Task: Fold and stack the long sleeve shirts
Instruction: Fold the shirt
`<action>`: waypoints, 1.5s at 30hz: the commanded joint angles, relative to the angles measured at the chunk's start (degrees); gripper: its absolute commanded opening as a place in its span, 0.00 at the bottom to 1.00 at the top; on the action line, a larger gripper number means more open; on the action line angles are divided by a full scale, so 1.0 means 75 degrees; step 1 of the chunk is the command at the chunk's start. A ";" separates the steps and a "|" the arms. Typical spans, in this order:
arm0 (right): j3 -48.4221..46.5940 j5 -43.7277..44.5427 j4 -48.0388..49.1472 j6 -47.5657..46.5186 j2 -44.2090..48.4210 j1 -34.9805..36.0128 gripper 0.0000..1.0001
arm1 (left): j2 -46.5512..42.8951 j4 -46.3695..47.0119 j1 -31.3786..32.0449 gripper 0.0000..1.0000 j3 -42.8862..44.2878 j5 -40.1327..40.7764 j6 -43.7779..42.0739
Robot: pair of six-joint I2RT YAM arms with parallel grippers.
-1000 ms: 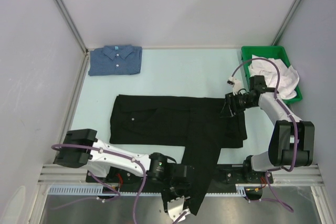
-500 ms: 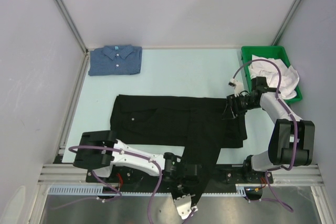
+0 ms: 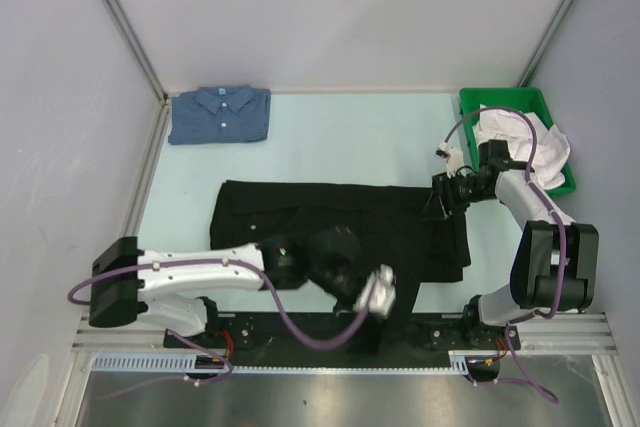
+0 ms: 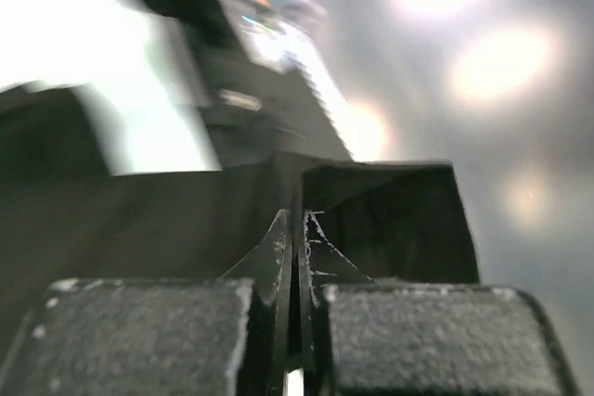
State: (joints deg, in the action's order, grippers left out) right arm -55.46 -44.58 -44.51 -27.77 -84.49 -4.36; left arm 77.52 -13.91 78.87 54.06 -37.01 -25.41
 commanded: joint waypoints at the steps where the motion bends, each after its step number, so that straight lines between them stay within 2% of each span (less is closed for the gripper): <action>1: -0.0573 -0.0150 0.0520 0.0326 -0.0359 0.0147 0.47 | -0.0795 0.2602 -0.1584 0.00 -0.0141 -0.0689 0.4223; 3: -0.0667 -0.0115 0.0766 0.0456 -0.0524 0.0264 0.47 | -0.1217 0.3071 -0.2064 0.00 -0.0375 -0.0480 0.4675; 6: -0.0761 -0.0045 0.1013 0.0632 -0.0758 0.0487 0.47 | -0.1709 0.3331 -0.2768 0.00 -0.0715 0.0398 0.5752; 7: -0.0831 -0.0033 0.1036 0.0644 -0.0840 0.0534 0.47 | -0.1780 0.3320 -0.3014 0.00 -0.0809 0.0667 0.6521; 8: -0.0866 -0.0021 0.1036 0.0644 -0.0980 0.0558 0.47 | -0.1897 0.3297 -0.3631 0.00 -0.1019 0.0913 0.6923; 10: -0.0902 -0.0033 0.1083 0.0656 -0.1109 0.0558 0.47 | -0.1968 0.3366 -0.4302 0.00 -0.1312 0.1032 0.7719; 11: -0.0925 -0.0045 0.1118 0.0679 -0.1156 0.0558 0.47 | -0.2015 0.3413 -0.4966 0.00 -0.1674 0.1033 0.7875; 17: -0.1323 -0.0068 0.0897 0.0446 -0.1730 0.0827 0.47 | -0.2191 0.4127 -0.6914 0.00 -0.2917 0.1032 0.7619; 20: -0.1510 -0.0115 0.0580 0.0270 -0.2093 0.0816 0.45 | -0.1887 0.4433 -0.7852 0.00 -0.3305 0.1184 0.7700; 24: -0.1861 -0.0115 0.0100 -0.0093 -0.2469 0.0793 0.43 | -0.1500 0.4388 -0.8500 0.01 -0.3634 0.1150 0.7514; 26: -0.2014 -0.0115 -0.0205 -0.0141 -0.2621 0.0757 0.43 | -0.1301 0.3816 -0.8839 0.23 -0.3669 0.1104 0.7408; 28: -0.2237 -0.0103 -0.0508 -0.0200 -0.2715 0.0769 0.42 | -0.1172 0.3311 -0.9259 0.25 -0.3553 0.0870 0.7162; 29: -0.2296 -0.0126 -0.0615 -0.0200 -0.2727 0.0757 0.43 | -0.1148 0.2554 -0.9436 0.28 -0.3425 0.0788 0.7080; 30: -0.2389 -0.0127 -0.0709 -0.0211 -0.2704 0.0769 0.42 | -0.1078 0.2175 -0.9612 0.34 -0.3249 0.0543 0.6720; 31: -0.2425 -0.0150 -0.0907 -0.0258 -0.2680 0.0792 0.43 | -0.0985 0.1870 -0.9927 0.48 -0.2795 -0.0016 0.6426; 32: -0.2437 -0.0139 -0.0978 -0.0258 -0.2587 0.0816 0.43 | -0.0810 0.0788 -1.0069 0.53 -0.2477 -0.0172 0.6098; 36: -0.2320 -0.0092 -0.1377 -0.0469 -0.2282 0.0932 0.43 | 0.0139 -0.1714 -1.0469 0.67 -0.0568 -0.0983 0.3455; 38: -0.2156 0.0037 -0.1553 -0.0702 -0.2153 0.1038 0.43 | 0.0886 -0.2930 -1.0458 0.66 0.0546 -0.1088 0.2224; 40: -0.2028 0.0270 -0.1577 -0.0797 -0.1989 0.1225 0.43 | 0.1404 -0.3625 -1.0388 0.67 0.1446 -0.1077 0.1703; 45: -0.1980 0.0424 -0.1600 -0.0844 -0.1965 0.1495 0.44 | 0.3137 -0.5128 -0.9709 0.66 0.2915 -0.0585 -0.0255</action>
State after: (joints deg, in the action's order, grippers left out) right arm -70.28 -42.76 -55.02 -32.23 -100.97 5.32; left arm 92.97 -36.82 2.09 69.89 -41.45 -10.39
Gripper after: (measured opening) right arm 0.437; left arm 0.661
